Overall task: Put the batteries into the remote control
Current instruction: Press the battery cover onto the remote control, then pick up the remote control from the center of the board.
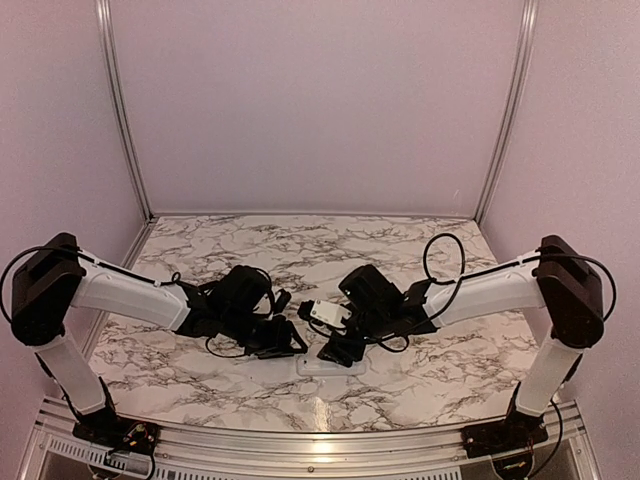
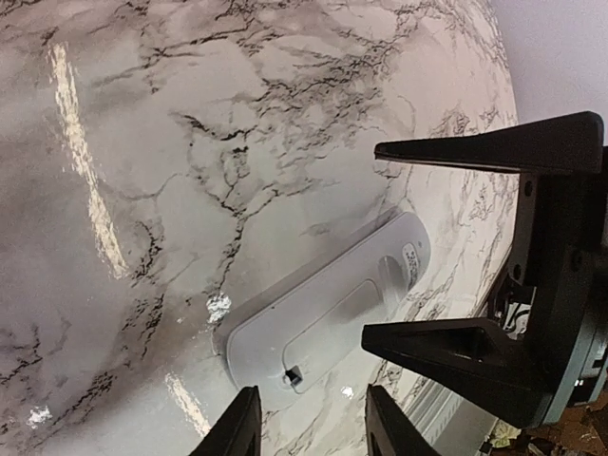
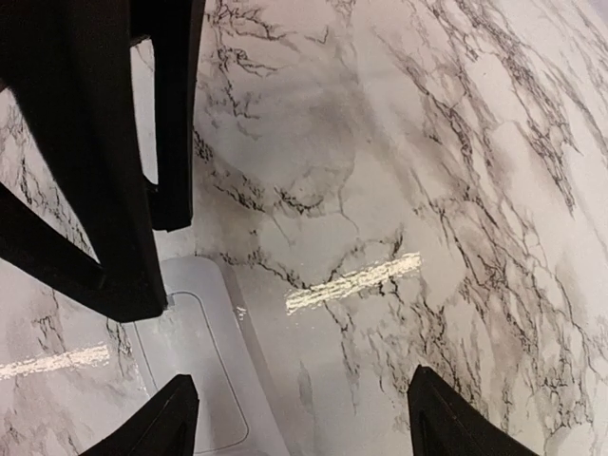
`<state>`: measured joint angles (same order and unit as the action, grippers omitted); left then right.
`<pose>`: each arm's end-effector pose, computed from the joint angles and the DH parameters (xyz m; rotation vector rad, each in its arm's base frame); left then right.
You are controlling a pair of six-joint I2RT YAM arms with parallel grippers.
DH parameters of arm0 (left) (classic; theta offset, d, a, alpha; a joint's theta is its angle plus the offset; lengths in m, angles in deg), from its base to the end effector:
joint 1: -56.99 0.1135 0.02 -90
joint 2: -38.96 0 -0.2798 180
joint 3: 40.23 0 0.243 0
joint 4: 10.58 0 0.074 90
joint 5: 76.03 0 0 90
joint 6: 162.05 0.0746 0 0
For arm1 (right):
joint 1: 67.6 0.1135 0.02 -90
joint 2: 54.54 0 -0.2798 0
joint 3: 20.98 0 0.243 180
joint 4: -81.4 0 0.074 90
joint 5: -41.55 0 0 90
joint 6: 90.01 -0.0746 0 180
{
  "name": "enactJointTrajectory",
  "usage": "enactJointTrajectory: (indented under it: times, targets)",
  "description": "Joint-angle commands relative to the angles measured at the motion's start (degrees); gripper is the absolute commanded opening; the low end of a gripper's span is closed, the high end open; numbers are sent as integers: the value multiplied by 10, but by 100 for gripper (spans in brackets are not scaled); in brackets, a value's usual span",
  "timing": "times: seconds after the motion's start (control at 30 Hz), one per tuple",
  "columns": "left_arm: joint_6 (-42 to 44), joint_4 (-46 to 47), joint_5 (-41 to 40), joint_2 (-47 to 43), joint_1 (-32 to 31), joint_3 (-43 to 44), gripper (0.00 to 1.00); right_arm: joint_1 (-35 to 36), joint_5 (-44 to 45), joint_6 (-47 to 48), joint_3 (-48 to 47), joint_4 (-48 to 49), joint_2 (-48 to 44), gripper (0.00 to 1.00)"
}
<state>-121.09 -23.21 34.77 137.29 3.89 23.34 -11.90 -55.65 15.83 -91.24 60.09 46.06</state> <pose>0.1935 -0.3018 0.1460 0.2908 2.7102 -1.1383 0.2025 0.3134 0.1497 -1.5162 2.0103 0.4473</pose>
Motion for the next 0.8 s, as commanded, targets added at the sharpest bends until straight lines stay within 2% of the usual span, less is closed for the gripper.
enactJointTrajectory:
  times: [0.0,0.1,0.2,0.27,0.3,0.33,0.47,0.53,0.63,0.77]
  targets:
    - [20,20,3,-56,20,-18,41,2,26,-19,4,4,-48,76]
    - [29,27,-8,-90,37,-30,47,-1,41,-29,16,18,-82,81]
    - [49,25,-37,-133,46,-36,61,-10,56,-41,35,40,-130,95]
    - [71,16,-78,-168,48,-38,78,-17,60,-50,49,57,-165,99]
    - [85,15,-98,-185,48,-38,93,-21,62,-55,58,64,-181,99]
    - [101,18,-116,-204,48,-42,98,-26,62,-60,67,75,-199,99]
    - [172,88,-167,-279,48,-90,99,-42,69,-93,106,126,-262,99]
    - [213,88,-159,-292,48,-95,99,-45,92,-111,126,141,-297,99]
    - [305,32,-78,-260,46,-47,99,-47,87,-136,162,164,-346,99]
    - [418,-90,-44,-169,18,44,99,-63,63,-169,185,164,-395,99]
